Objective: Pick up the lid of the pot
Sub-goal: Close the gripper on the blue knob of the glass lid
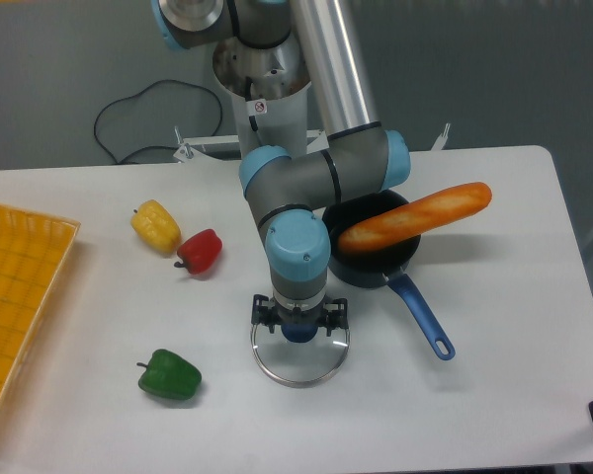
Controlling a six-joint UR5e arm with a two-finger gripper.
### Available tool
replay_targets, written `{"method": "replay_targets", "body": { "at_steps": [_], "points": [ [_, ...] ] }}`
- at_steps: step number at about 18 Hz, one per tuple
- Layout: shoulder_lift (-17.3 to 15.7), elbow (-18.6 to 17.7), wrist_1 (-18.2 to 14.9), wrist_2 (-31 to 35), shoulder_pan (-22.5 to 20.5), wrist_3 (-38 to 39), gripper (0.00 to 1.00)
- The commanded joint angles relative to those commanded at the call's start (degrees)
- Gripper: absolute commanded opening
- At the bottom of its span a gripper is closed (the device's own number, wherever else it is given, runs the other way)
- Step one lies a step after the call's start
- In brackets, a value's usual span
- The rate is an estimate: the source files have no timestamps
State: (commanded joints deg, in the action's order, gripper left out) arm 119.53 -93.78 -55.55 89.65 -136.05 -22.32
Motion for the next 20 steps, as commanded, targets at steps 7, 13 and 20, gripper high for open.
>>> {"method": "replay_targets", "body": {
  "at_steps": [7,13,20],
  "points": [
    [0.2,0.0,0.0,0.0,0.0,-0.4,0.69],
    [0.2,-0.1,0.0,0.0,0.0,-0.4,0.6],
    [0.1,0.4,-0.2,0.0,0.0,-0.4,0.56]
  ]
}}
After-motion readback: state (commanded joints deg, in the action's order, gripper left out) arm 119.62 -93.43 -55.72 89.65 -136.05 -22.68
